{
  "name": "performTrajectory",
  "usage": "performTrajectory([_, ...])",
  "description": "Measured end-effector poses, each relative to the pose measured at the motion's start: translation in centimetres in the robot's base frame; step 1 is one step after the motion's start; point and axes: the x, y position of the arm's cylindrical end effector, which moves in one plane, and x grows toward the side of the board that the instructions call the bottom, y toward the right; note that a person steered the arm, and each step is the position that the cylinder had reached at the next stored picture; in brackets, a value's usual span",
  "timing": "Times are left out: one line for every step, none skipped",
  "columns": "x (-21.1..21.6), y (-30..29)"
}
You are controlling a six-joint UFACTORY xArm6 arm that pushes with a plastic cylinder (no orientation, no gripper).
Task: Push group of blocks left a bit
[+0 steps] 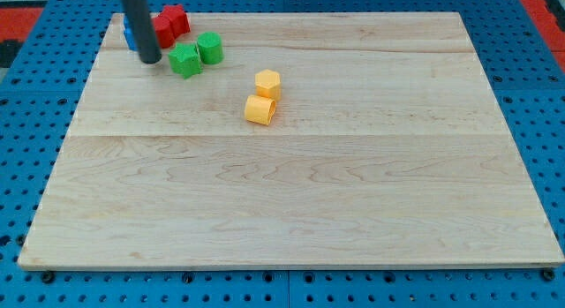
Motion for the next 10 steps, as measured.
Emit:
performTrajectory([1.3,1.9])
performTrajectory([-0.4,4.2])
performTrajectory([-2.2,9.6])
performTrajectory([-2.5,6.8])
performTrajectory([-5.6,6.9])
performTrajectory([-10.6,11.3])
performTrajectory([-12.0,11.1])
performTrajectory([-11.9,9.8])
performTrajectory([-11.9,7.9])
performTrajectory([-11.9,3.5])
